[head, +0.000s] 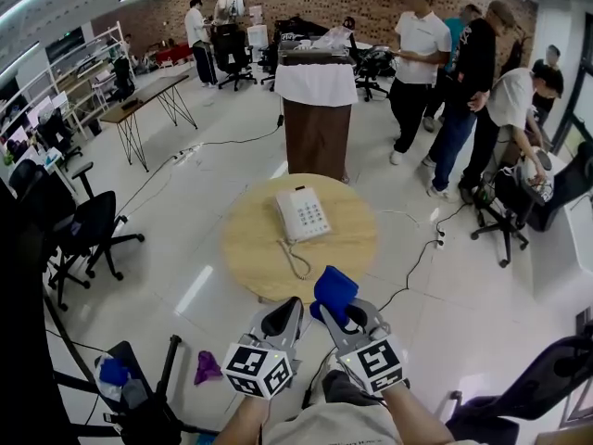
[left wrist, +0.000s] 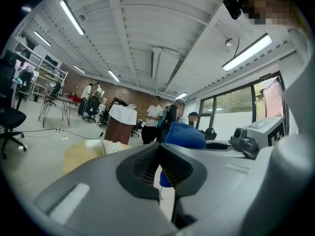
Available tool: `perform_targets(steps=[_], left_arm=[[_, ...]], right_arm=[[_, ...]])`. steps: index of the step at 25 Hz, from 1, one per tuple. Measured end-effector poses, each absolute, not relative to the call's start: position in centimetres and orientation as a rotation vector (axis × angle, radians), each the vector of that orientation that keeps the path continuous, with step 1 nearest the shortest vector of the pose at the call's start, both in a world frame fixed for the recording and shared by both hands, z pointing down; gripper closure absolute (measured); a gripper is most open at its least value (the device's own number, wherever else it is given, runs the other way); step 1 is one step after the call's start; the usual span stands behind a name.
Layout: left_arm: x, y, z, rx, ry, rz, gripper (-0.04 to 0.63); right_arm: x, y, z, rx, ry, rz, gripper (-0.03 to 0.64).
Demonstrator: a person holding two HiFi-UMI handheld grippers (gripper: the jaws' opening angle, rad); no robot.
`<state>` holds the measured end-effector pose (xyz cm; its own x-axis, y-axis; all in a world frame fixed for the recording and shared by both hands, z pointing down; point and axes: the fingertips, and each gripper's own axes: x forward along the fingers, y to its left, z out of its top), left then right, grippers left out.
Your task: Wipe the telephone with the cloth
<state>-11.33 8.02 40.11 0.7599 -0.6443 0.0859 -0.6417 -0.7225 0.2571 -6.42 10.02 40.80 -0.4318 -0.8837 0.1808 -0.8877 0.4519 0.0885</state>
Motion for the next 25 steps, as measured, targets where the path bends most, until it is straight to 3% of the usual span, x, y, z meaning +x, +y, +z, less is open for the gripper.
perform_targets(steps=[25], left_arm=[[-4.9, -8.7, 43.7, 2.577, -1.09, 0.036, 0.592]], right_arm=[[-1.2, -5.8, 42.9, 1.387, -2.587, 0.053, 0.554]])
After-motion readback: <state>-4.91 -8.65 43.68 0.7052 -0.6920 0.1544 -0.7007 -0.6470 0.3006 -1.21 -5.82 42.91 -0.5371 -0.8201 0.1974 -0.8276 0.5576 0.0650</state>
